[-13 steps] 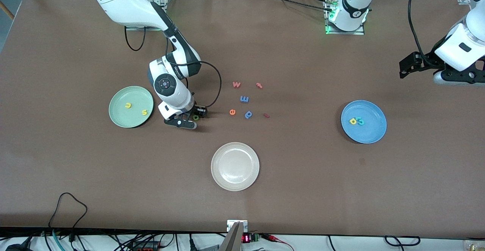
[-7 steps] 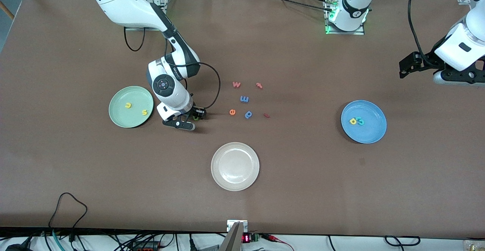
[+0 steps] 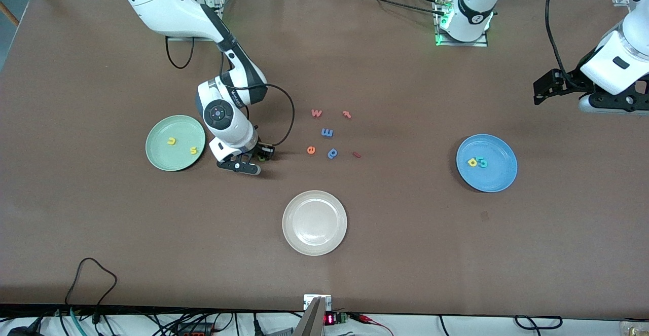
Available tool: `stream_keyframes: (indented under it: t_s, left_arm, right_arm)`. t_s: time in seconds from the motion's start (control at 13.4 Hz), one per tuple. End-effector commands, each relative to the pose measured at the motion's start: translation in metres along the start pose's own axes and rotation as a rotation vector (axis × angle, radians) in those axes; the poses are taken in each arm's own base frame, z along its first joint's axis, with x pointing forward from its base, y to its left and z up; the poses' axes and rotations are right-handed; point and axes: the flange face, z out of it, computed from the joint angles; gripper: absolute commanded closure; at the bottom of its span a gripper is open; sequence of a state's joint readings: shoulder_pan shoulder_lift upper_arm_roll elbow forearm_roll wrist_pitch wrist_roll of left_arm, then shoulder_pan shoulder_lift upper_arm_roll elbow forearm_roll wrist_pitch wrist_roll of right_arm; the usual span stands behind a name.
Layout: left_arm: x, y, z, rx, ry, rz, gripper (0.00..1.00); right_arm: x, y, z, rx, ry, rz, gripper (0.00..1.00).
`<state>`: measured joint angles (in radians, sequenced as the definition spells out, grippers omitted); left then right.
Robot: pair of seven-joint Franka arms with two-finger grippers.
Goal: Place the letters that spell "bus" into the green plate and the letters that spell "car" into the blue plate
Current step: 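Grasp the green letter beside the green plate with the right gripper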
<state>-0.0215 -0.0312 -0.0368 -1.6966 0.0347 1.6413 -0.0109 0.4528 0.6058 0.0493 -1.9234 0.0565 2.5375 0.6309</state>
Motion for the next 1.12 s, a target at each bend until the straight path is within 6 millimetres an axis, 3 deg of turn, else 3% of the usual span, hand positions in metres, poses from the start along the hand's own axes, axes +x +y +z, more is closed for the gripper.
stream_keyframes:
  t_s: [0.0,0.15,0.52,0.75,0.82,1.04]
  left_arm:
    - [-0.003,0.001,-0.007,-0.023,0.003,0.021,0.0]
    - [-0.004,0.001,-0.007,-0.023,0.003,0.023,0.0]
    - [-0.004,0.001,-0.007,-0.023,0.003,0.023,0.0]
    - [-0.004,0.0,-0.007,-0.023,0.001,0.021,0.0]
    - [-0.004,0.001,-0.007,-0.023,0.001,0.023,0.0]
    - [-0.004,0.001,-0.007,-0.023,0.0,0.023,0.0]
  right_arm:
    - [0.002,-0.004,0.01,0.003,0.018,0.002,0.55]
    - [0.002,-0.004,0.011,0.003,0.018,0.002,0.63]
    - [0.002,-0.004,0.011,0.004,0.019,0.002,0.95]
    - [0.007,-0.001,0.003,0.009,0.027,-0.004,1.0]
    - [0.011,0.0,-0.009,0.015,0.04,-0.029,1.0]
    - [0.034,0.036,-0.05,-0.006,0.021,-0.071,1.0]
